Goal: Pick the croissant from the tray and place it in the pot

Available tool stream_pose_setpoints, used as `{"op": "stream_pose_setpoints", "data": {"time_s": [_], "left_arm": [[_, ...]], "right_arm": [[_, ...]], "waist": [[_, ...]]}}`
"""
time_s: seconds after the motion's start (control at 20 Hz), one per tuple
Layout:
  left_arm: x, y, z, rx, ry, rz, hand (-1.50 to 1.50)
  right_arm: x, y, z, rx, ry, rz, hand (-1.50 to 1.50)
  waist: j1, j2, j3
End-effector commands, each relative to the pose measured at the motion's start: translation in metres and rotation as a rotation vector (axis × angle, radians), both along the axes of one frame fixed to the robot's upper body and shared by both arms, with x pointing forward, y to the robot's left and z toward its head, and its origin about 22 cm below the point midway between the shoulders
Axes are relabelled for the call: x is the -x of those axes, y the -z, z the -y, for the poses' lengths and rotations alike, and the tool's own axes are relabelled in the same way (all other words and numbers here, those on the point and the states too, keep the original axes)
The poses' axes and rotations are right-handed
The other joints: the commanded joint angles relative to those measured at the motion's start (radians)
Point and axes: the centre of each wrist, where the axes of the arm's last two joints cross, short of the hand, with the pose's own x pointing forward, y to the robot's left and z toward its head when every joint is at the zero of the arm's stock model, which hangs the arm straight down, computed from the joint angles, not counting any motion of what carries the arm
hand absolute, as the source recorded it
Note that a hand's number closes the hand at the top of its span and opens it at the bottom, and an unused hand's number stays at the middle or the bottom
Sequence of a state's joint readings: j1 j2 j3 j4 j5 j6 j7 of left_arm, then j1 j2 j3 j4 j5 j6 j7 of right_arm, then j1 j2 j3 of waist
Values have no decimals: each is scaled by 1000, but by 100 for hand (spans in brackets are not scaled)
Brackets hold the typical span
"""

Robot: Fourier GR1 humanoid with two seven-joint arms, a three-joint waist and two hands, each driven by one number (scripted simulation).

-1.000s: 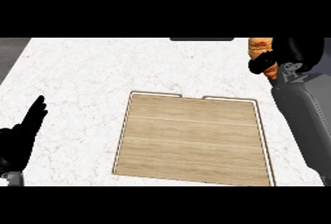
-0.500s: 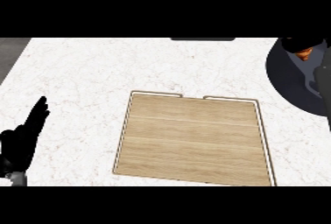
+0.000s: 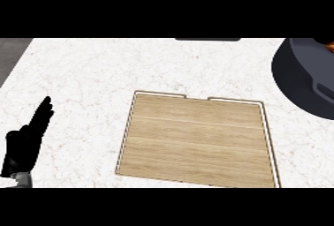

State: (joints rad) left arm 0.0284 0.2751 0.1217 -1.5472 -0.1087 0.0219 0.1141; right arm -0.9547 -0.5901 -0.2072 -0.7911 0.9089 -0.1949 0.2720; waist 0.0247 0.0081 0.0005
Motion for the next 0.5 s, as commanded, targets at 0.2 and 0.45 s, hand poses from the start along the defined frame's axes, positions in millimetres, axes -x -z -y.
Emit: {"op": "stream_pose_setpoints", "data": {"time_s": [0.2, 0.45], "left_arm": [[-7, -11, 18, 12, 47, 13, 0], [-10, -13, 7, -2, 80, 15, 0]], "right_arm": [[-4, 11, 52, -12, 22, -47, 150], [8, 31, 80, 83, 57, -109, 150]], "waist": [[43, 17, 3], [59, 26, 3]]}}
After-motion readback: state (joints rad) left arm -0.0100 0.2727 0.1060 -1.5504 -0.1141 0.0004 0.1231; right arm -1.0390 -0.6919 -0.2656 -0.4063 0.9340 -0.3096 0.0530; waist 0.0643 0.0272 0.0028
